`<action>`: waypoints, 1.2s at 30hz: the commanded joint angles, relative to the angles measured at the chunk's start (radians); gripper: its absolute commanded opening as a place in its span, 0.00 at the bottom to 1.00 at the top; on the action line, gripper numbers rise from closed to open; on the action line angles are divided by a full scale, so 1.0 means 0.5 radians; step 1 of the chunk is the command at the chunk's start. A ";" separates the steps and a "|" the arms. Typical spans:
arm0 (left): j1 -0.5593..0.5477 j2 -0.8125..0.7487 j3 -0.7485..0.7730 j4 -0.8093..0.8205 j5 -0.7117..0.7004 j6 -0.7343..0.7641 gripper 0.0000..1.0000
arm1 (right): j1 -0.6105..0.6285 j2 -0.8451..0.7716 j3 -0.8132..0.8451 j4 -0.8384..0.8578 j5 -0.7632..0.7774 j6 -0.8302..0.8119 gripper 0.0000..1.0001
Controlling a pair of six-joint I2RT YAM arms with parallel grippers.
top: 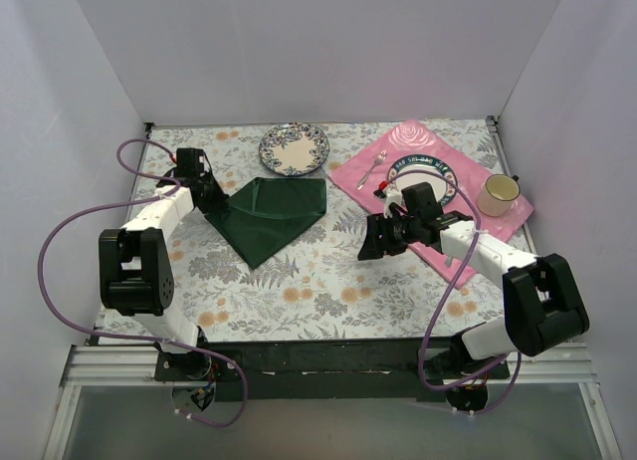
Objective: Fold the napkin, place the utensils inside, and roll it up
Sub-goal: Fold the napkin
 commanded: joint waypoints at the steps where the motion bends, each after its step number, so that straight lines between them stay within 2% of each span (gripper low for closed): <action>1: 0.013 -0.017 0.002 0.010 -0.008 -0.007 0.00 | -0.012 0.021 0.091 0.053 -0.052 -0.004 0.63; 4: 0.013 -0.065 0.005 -0.027 -0.069 -0.013 0.09 | -0.012 0.046 0.097 0.071 -0.052 0.005 0.63; 6: 0.013 -0.170 -0.005 -0.030 -0.189 -0.010 0.32 | -0.009 0.064 0.103 0.096 -0.058 0.017 0.63; 8: 0.013 -0.231 -0.008 -0.040 -0.268 0.008 0.41 | -0.006 0.129 0.149 0.141 -0.073 0.054 0.63; 9: 0.013 -0.295 -0.005 -0.049 -0.305 0.015 0.49 | 0.012 0.156 0.180 0.154 -0.076 0.063 0.63; 12: 0.013 -0.403 0.008 -0.058 -0.395 0.009 0.58 | 0.080 0.297 0.360 0.231 -0.076 0.133 0.63; 17: 0.013 -0.431 0.020 0.003 -0.288 -0.004 0.61 | 0.215 0.628 0.747 0.265 -0.034 0.210 0.63; 23: 0.102 -0.127 0.072 0.003 -0.156 -0.096 0.61 | 0.338 0.997 1.229 0.194 0.009 0.238 0.62; 31: 0.108 0.014 0.017 0.065 -0.152 -0.108 0.61 | 0.381 1.172 1.340 0.206 0.074 0.259 0.62; 36: 0.108 0.035 -0.026 0.114 -0.162 -0.096 0.49 | 0.381 1.203 1.352 0.212 0.062 0.263 0.62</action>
